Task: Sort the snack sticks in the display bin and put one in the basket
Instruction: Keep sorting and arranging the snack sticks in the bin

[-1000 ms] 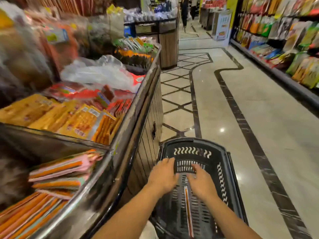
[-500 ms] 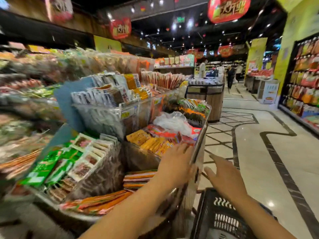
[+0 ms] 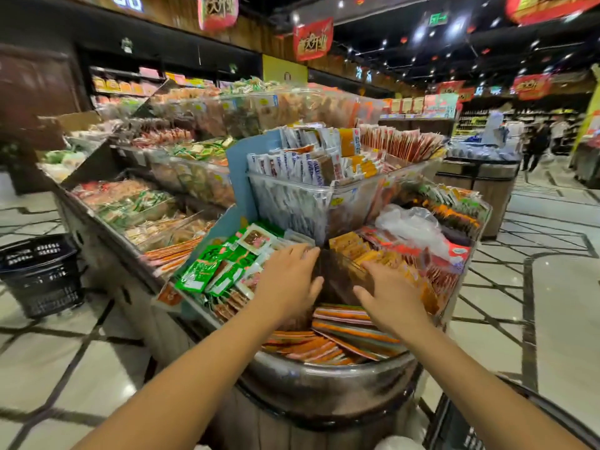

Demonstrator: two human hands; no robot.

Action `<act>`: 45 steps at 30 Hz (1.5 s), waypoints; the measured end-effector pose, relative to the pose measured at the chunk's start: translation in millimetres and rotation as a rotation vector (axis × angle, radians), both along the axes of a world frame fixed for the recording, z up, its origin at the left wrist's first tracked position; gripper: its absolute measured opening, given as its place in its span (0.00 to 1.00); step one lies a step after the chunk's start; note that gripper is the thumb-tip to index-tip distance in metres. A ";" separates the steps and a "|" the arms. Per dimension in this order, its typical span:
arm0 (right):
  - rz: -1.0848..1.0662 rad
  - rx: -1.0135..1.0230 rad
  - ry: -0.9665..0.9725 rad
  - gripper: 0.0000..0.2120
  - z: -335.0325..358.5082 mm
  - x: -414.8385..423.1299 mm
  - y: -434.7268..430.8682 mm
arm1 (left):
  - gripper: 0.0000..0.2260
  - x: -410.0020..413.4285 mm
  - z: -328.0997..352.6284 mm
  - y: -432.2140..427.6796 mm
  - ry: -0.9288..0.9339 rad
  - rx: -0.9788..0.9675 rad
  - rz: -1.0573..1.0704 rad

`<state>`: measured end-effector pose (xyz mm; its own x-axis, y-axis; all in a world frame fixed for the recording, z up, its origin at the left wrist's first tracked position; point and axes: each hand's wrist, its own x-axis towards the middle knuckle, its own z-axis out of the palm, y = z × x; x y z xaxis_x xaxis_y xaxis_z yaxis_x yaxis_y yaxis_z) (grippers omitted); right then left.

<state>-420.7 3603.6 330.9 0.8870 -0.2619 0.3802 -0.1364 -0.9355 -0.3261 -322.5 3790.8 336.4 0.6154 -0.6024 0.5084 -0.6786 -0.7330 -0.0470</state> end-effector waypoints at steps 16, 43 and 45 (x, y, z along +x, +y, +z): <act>0.461 -0.020 0.439 0.21 -75.8 83.9 75.9 | 0.33 68.6 -64.1 83.9 0.248 0.015 0.195; 0.475 0.366 0.062 0.17 -64.9 83.7 70.2 | 0.37 68.6 -69.3 82.5 0.286 -0.013 0.154; 0.402 0.548 -0.058 0.16 -54.4 78.8 62.5 | 0.38 66.7 -67.1 81.6 0.294 -0.016 0.157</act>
<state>-341.9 3666.1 276.6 0.9380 -0.0841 0.3362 0.2192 -0.6074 -0.7636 -255.8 3872.3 269.3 0.8216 -0.4820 0.3043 -0.5404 -0.8286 0.1465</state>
